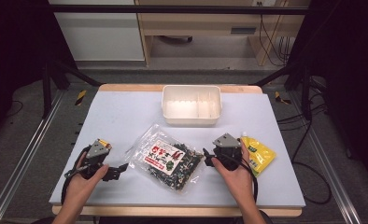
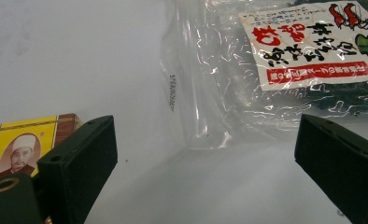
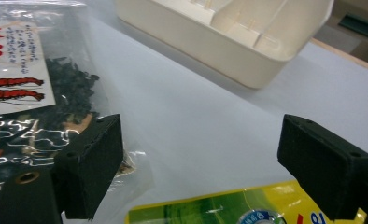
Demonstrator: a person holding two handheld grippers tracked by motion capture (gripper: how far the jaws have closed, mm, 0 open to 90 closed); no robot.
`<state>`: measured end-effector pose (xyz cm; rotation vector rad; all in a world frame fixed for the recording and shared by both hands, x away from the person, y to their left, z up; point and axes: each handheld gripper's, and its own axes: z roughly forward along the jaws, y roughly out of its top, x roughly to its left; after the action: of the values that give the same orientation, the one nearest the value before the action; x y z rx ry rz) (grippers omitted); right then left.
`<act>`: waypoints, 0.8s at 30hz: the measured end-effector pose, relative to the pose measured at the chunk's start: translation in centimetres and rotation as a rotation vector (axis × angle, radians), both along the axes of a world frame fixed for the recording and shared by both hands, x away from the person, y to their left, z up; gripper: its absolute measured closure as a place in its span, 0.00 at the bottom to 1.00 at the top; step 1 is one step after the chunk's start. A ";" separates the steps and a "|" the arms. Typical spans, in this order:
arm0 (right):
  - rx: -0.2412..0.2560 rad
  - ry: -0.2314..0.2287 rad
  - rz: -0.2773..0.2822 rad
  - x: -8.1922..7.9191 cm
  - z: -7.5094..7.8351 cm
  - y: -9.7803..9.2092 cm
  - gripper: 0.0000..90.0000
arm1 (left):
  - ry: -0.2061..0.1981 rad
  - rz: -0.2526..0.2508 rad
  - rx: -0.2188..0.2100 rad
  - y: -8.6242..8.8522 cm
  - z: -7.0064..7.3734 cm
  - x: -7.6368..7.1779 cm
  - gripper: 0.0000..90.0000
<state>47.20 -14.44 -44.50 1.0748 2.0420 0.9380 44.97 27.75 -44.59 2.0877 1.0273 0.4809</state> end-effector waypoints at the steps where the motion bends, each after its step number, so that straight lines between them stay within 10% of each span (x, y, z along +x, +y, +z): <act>1: 0.011 0.010 -0.014 0.1 -0.1 -0.1 0.16 | 0.001 -0.001 -0.001 0.0 0.0 0.0 0.07; 24: 0.042 0.069 -0.048 0.4 -0.5 -0.5 0.16 | 0.033 0.028 -0.004 0.2 -0.6 0.4 0.33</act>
<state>47.59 -14.96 -44.95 1.1886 2.0506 0.9349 45.34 27.91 -45.16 2.0867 1.0772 0.4596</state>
